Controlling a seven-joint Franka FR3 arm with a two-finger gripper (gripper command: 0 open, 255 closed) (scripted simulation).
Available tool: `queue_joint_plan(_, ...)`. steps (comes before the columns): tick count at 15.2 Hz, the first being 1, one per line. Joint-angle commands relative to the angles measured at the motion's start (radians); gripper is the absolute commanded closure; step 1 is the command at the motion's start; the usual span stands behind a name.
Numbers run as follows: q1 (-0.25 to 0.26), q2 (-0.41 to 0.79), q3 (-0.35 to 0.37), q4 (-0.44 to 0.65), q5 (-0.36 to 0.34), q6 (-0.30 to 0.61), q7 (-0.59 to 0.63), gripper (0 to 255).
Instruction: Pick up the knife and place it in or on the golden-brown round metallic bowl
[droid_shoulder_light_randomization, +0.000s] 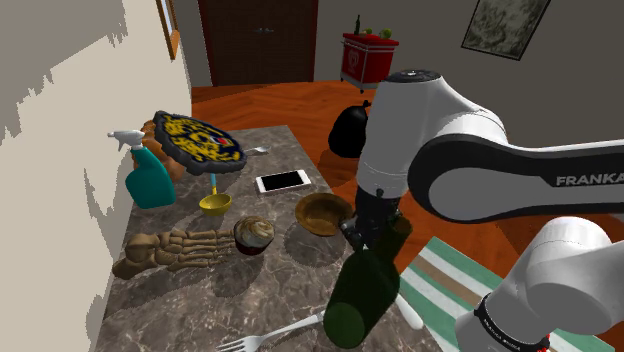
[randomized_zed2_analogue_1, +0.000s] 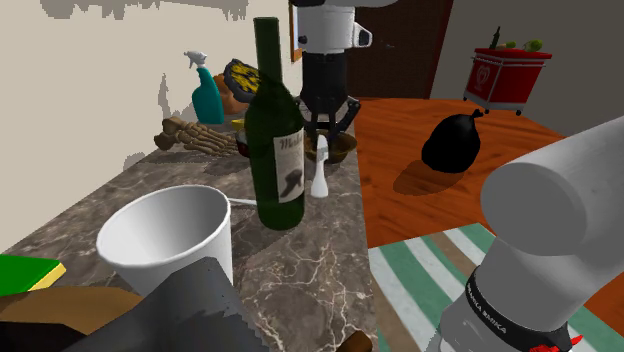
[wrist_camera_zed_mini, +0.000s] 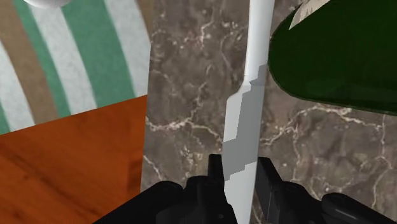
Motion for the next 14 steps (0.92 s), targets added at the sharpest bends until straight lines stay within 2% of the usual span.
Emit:
queue_joint_plan(1, 0.001, -0.011, -0.009, 0.019, -0.005, -0.030, 0.001, 255)
queue_joint_plan(8, -0.126, 0.209, -0.045, 0.170, -0.117, 0.026, -0.075, 255)
queue_joint_plan(14, -0.207, 0.410, -0.065, 0.342, -0.218, 0.041, -0.108, 255)
